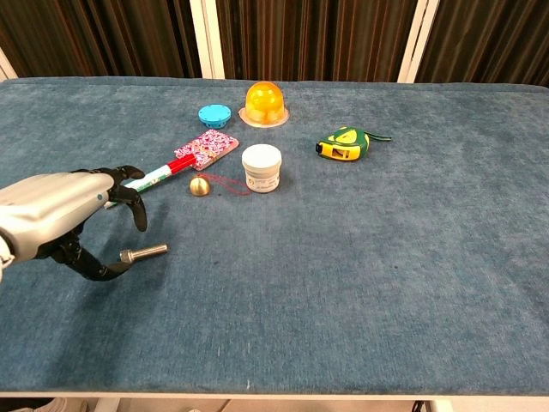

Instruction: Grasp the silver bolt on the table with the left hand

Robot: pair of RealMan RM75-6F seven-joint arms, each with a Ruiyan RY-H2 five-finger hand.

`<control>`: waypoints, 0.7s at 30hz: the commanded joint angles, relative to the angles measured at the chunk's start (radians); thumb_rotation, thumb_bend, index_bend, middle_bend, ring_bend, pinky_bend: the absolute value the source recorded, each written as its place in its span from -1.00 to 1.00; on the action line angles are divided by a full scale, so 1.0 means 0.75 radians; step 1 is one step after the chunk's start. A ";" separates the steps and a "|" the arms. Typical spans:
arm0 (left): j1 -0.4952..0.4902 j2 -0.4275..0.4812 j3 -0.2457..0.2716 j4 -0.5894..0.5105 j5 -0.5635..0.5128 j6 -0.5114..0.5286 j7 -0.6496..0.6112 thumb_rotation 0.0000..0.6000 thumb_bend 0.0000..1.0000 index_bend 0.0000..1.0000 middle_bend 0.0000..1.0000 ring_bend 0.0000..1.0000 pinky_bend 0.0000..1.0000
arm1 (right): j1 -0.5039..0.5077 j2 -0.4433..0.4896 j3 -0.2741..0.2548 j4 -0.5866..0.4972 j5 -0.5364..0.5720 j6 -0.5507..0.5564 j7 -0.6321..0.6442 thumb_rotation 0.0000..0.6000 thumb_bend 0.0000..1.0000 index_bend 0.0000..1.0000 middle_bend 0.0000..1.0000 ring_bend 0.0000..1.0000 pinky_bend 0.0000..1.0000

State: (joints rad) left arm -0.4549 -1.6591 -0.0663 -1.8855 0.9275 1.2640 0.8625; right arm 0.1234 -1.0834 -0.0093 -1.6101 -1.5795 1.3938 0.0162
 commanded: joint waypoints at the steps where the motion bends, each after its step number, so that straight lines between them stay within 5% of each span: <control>1: -0.007 -0.013 -0.004 0.025 -0.006 0.006 -0.019 1.00 -0.50 -0.18 -0.95 -1.00 -0.91 | 0.000 0.000 0.000 0.000 0.001 0.000 0.000 1.00 -0.07 -0.94 -0.85 -0.87 -0.84; 21: -0.030 -0.055 0.019 0.078 -0.011 0.020 -0.074 1.00 -0.46 -0.09 -0.92 -1.00 -0.91 | 0.001 0.000 0.001 0.000 0.007 -0.004 -0.001 1.00 -0.07 -0.94 -0.85 -0.87 -0.84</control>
State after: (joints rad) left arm -0.4768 -1.6999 -0.0522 -1.8274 0.9191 1.2791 0.8073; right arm 0.1242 -1.0837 -0.0090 -1.6100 -1.5742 1.3905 0.0155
